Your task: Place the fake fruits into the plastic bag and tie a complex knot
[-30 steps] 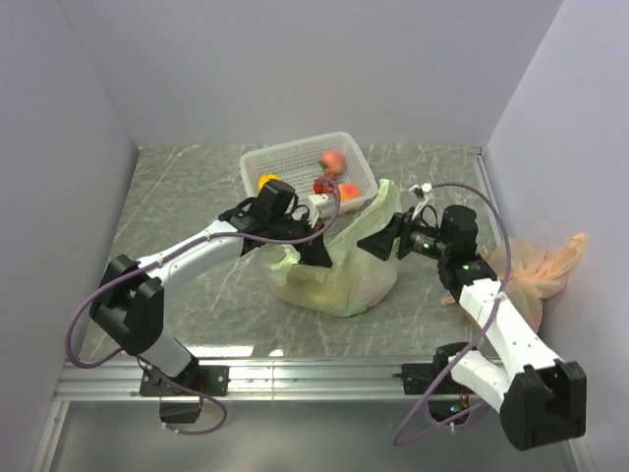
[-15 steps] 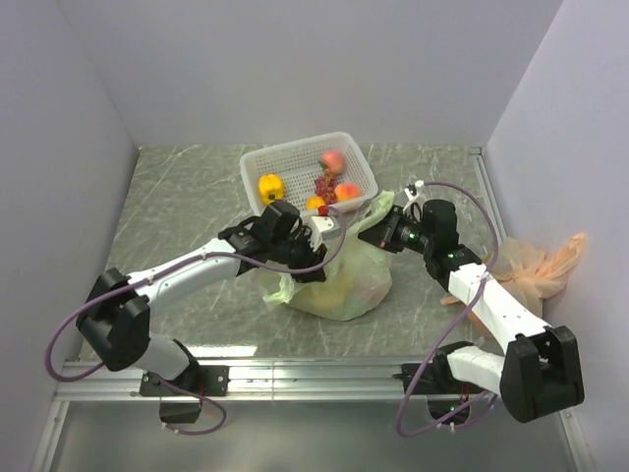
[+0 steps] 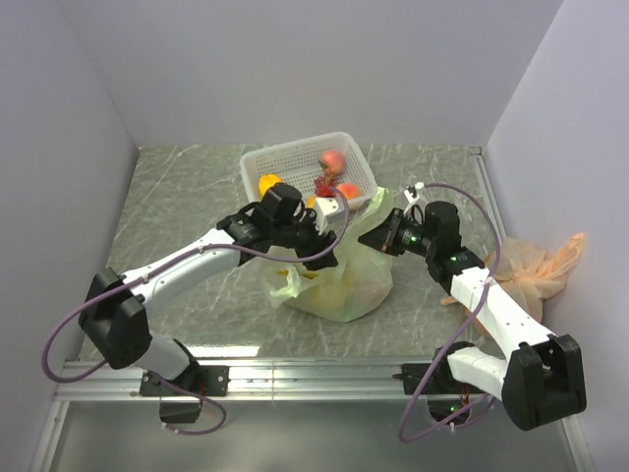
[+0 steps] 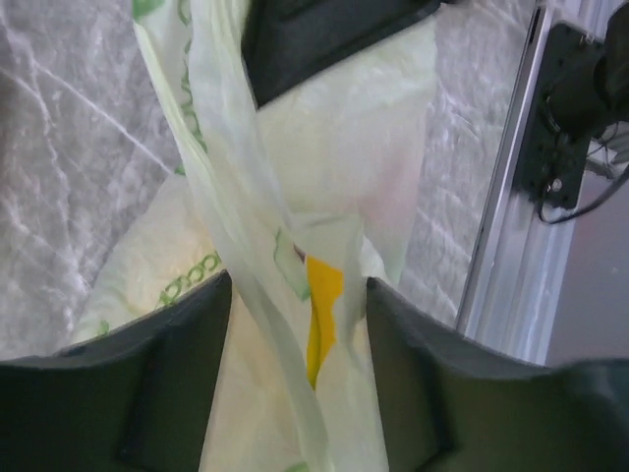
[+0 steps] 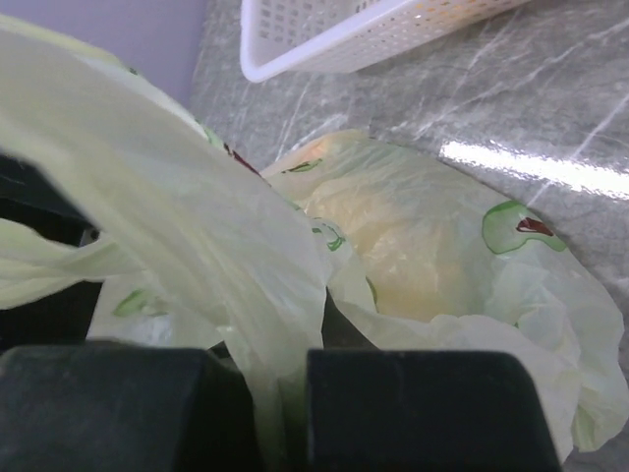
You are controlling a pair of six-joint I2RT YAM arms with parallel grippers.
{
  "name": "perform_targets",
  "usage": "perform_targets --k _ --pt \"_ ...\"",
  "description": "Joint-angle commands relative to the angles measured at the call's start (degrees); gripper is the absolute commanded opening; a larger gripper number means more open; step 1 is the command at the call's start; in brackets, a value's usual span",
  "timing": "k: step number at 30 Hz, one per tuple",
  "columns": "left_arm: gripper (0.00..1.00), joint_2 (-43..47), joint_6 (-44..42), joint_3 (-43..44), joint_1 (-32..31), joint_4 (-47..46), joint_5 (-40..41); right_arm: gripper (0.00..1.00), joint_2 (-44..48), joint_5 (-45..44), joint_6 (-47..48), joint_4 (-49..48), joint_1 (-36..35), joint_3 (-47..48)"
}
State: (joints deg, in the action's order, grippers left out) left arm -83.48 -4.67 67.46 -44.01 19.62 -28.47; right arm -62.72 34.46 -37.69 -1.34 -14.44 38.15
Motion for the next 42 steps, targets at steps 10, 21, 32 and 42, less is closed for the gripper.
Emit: perform_targets --k 10,21,32,42 --pt "0.0 -4.85 7.01 -2.06 1.12 -8.89 -7.56 0.75 1.81 7.73 -0.28 -5.59 -0.42 -1.06" --pt "0.0 -4.76 9.24 -2.07 1.82 -12.84 -12.31 0.84 -1.61 -0.34 -3.87 -9.73 -5.68 -1.41" --pt "0.0 -3.88 2.85 -3.3 -0.46 -10.83 -15.3 0.52 -7.77 -9.23 -8.36 -8.76 -7.62 1.84" --pt "0.73 1.73 8.71 4.85 8.66 -3.98 -24.78 0.0 -2.77 -0.63 2.09 -8.24 -7.18 0.17"
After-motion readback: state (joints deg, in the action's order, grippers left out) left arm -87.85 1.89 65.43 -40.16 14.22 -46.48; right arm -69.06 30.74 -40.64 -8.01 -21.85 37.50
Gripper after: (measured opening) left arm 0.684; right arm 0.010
